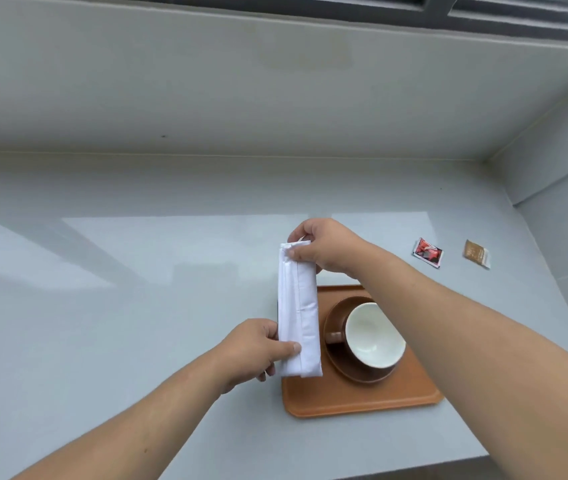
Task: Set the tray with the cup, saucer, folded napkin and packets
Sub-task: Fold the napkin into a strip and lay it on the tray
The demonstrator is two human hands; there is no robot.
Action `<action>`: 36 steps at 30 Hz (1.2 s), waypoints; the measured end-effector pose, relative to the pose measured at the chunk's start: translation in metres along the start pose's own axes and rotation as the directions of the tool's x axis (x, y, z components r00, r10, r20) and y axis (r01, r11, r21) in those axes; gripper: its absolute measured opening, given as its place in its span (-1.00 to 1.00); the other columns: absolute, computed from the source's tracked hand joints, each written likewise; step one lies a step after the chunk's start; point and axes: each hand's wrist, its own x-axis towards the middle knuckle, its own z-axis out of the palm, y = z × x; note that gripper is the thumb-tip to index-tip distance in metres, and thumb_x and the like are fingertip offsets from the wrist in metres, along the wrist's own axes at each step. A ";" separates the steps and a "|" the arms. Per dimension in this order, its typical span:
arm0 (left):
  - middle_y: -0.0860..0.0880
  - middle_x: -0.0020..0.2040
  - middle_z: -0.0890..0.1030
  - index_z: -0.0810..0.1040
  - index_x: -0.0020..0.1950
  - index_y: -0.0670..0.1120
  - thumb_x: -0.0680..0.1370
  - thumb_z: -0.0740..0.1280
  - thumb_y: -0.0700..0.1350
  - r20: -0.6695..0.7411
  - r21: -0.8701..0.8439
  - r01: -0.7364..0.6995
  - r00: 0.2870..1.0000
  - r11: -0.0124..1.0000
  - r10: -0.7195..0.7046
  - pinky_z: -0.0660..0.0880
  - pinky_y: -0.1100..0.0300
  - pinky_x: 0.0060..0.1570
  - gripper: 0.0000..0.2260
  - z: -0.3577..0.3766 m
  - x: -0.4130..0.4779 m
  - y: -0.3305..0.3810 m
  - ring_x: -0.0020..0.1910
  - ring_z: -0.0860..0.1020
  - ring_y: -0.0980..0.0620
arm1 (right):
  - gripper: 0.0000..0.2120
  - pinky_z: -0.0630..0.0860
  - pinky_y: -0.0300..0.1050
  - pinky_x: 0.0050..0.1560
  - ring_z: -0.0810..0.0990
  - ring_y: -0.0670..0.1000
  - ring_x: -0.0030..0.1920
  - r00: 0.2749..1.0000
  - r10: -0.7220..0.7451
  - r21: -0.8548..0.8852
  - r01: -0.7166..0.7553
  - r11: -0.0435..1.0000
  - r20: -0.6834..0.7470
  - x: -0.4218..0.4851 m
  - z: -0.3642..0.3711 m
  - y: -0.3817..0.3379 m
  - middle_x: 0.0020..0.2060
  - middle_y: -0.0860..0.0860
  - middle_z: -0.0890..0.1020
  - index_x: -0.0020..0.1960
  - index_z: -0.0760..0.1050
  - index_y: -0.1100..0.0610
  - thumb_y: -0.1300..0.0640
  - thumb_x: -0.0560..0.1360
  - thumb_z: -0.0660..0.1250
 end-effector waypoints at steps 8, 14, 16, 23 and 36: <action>-0.03 -0.54 0.58 0.43 -0.30 -0.04 0.48 0.45 0.12 -0.107 0.220 0.162 0.984 0.962 -0.141 0.43 0.23 -0.48 -0.67 0.043 -0.001 -0.039 -0.53 0.52 0.00 | -0.77 0.43 -0.18 -0.24 0.57 0.00 -0.07 0.993 -0.037 -0.488 0.086 0.869 0.110 -0.006 0.025 0.046 -0.04 -0.06 0.61 0.11 0.61 0.03 0.01 0.48 0.46; -0.01 -0.43 0.54 0.40 -0.40 -0.02 0.46 0.39 0.27 -0.266 0.476 0.212 0.960 0.853 -0.090 0.34 0.13 -0.36 -0.56 0.055 0.005 -0.044 -0.44 0.44 0.00 | -0.75 0.36 -0.09 -0.14 0.46 0.03 -0.06 0.976 -0.162 -0.608 0.216 0.764 0.143 -0.001 0.037 0.059 -0.09 -0.06 0.51 0.13 0.53 0.04 0.02 0.50 0.43; -0.06 -0.32 0.65 0.46 -0.35 -0.03 0.44 0.37 0.29 -0.289 0.524 0.247 0.952 0.815 -0.102 0.40 0.13 -0.32 -0.58 0.059 0.006 -0.041 -0.38 0.50 0.00 | -0.77 0.36 -0.07 -0.18 0.46 0.06 -0.08 0.964 -0.200 -0.643 0.267 0.718 0.177 0.001 0.038 0.062 -0.12 -0.05 0.50 0.12 0.51 0.05 0.03 0.51 0.42; 0.04 -0.41 0.46 0.33 -0.40 -0.04 0.40 0.36 0.37 -0.472 0.522 0.412 0.869 0.747 -0.150 0.29 0.17 -0.40 -0.48 0.073 -0.001 -0.047 -0.38 0.43 0.02 | -0.67 0.34 -0.04 -0.28 0.46 0.14 -0.18 0.911 -0.383 -0.819 0.335 0.466 0.155 -0.013 0.036 0.057 -0.22 0.02 0.51 -0.02 0.33 0.11 -0.03 0.47 0.43; 0.05 -0.33 0.52 0.42 -0.37 0.00 0.37 0.38 0.38 -0.450 0.503 0.404 0.877 0.764 -0.168 0.30 0.15 -0.40 -0.53 0.072 0.007 -0.053 -0.30 0.49 0.03 | -0.75 0.48 -0.08 -0.15 0.62 0.12 -0.05 0.752 0.115 -0.759 0.631 0.159 0.649 -0.059 0.077 0.032 -0.01 0.06 0.67 0.10 0.64 0.17 0.15 0.64 0.20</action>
